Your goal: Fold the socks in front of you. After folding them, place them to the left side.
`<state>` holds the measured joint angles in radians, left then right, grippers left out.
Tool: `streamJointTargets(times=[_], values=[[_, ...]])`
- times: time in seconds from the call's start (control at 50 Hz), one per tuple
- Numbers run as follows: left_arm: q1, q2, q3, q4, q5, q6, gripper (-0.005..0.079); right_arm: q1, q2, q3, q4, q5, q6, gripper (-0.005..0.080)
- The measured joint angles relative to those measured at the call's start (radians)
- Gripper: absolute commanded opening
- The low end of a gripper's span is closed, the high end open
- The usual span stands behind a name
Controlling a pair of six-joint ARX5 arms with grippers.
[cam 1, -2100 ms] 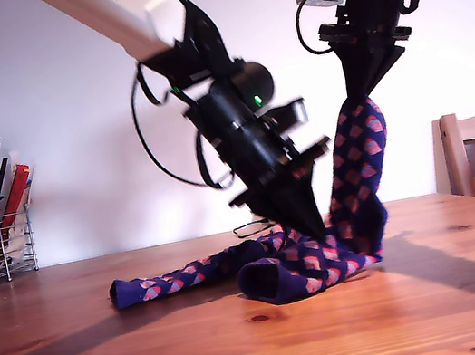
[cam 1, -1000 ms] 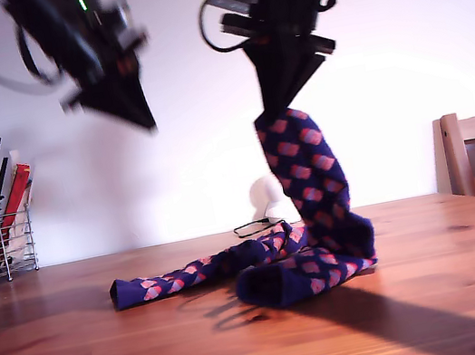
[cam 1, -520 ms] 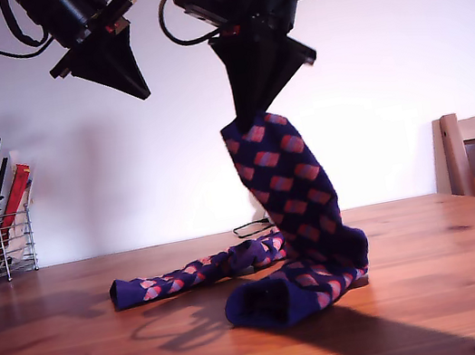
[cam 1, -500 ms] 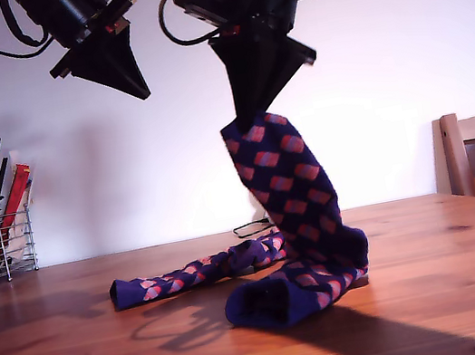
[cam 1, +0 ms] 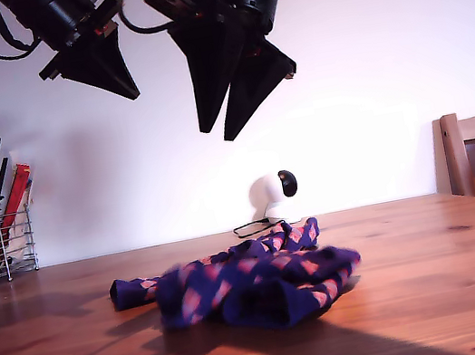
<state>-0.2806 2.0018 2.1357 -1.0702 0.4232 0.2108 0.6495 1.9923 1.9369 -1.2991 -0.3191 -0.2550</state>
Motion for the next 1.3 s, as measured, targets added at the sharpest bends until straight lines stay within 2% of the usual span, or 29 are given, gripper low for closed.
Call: streamJointTargets(times=[0.18,0.34,0.44,0.52,0.6,0.68,0.76,0.96,1.12,1.3], values=[[-0.001,0.006,0.0,-0.051,0.119,-0.001,-0.0024,-0.042,0.0,0.0,0.05,0.042,-0.014,0.0252],[-0.013,0.04,0.0,-0.147,0.138,0.001,-0.0023,-0.158,0.0,0.0,0.116,0.057,-0.035,0.025],[-0.034,0.088,0.0,-0.21,0.14,0.027,-0.0023,-0.236,0.0,0.0,0.237,0.06,-0.077,0.0239],[-0.053,0.125,0.0,-0.241,0.14,0.068,-0.0023,-0.292,0.0,0.0,0.342,0.042,-0.114,0.0156],[-0.07,0.147,-0.002,-0.251,0.14,0.105,-0.0023,-0.325,0.0,0.0,0.426,0.003,-0.145,-0.0025],[-0.08,0.147,-0.02,-0.238,0.144,0.146,-0.0023,-0.34,0.001,0.0,0.49,-0.038,-0.178,-0.0013],[-0.092,0.145,-0.065,-0.214,0.158,0.16,-0.0023,-0.343,0.005,0.0,0.511,-0.061,-0.196,-0.0013],[-0.096,0.145,-0.268,-0.115,0.228,0.171,-0.0023,-0.359,0.086,0.0,0.52,-0.094,-0.215,-0.0013],[-0.106,0.101,-0.396,0.07,0.241,0.163,-0.0023,-0.374,0.171,-0.002,0.532,-0.094,-0.214,-0.0013],[-0.123,-0.098,-0.623,0.298,0.236,0.146,-0.0023,-0.383,0.181,-0.002,0.561,-0.094,-0.217,-0.0013]])
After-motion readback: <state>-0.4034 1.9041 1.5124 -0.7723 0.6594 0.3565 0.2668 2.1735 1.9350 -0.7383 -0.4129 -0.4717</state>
